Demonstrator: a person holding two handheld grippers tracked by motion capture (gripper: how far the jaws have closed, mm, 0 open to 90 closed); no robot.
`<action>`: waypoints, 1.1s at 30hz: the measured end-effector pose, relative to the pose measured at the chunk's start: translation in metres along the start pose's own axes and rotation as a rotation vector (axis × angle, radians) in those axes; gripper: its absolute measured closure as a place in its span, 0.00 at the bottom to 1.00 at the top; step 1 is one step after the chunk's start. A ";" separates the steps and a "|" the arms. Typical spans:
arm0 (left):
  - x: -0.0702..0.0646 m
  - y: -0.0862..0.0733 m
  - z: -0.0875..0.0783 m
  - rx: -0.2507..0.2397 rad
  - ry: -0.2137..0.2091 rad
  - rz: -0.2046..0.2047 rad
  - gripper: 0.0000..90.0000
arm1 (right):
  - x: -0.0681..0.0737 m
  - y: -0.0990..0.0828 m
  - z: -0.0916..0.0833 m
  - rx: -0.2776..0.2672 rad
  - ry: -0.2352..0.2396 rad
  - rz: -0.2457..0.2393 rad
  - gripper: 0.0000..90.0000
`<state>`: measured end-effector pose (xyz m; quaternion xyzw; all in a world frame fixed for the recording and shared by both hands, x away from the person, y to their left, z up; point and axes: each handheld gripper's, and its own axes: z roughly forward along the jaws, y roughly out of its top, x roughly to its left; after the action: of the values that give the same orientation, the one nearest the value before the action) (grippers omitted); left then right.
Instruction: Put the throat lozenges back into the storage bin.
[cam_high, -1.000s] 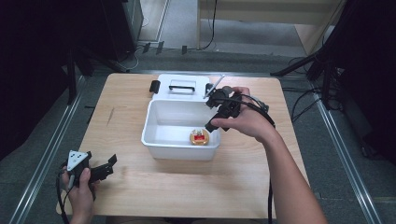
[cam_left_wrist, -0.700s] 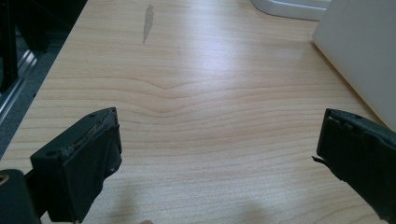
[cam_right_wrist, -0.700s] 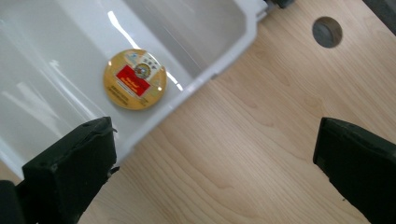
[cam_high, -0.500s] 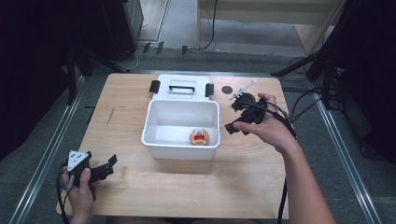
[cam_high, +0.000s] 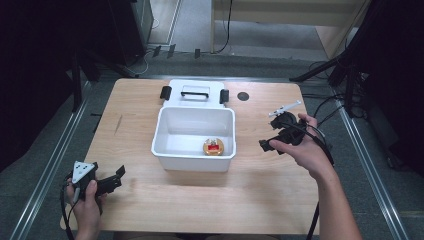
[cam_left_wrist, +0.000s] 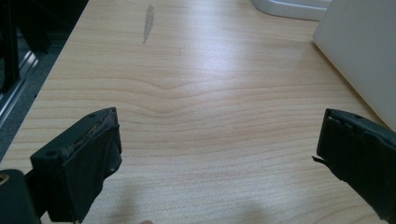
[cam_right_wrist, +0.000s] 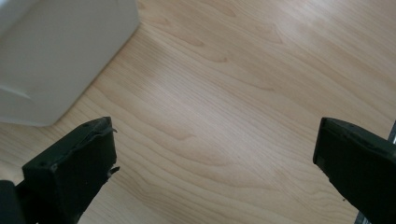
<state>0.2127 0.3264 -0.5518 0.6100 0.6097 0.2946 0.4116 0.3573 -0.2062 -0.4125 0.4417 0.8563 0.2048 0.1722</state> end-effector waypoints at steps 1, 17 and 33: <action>0.000 0.000 0.000 0.000 0.000 0.000 0.00 | -0.002 -0.004 0.001 -0.004 -0.001 0.008 0.00; 0.000 0.000 0.000 0.001 0.003 0.003 0.00 | -0.020 -0.076 0.015 -0.105 -0.048 0.132 0.00; 0.000 0.000 0.000 0.000 0.004 0.000 0.00 | -0.030 -0.143 0.027 -0.185 -0.071 0.240 0.00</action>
<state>0.2125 0.3262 -0.5517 0.6096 0.6102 0.2958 0.4105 0.2886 -0.3007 -0.5038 0.5300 0.7683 0.2861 0.2167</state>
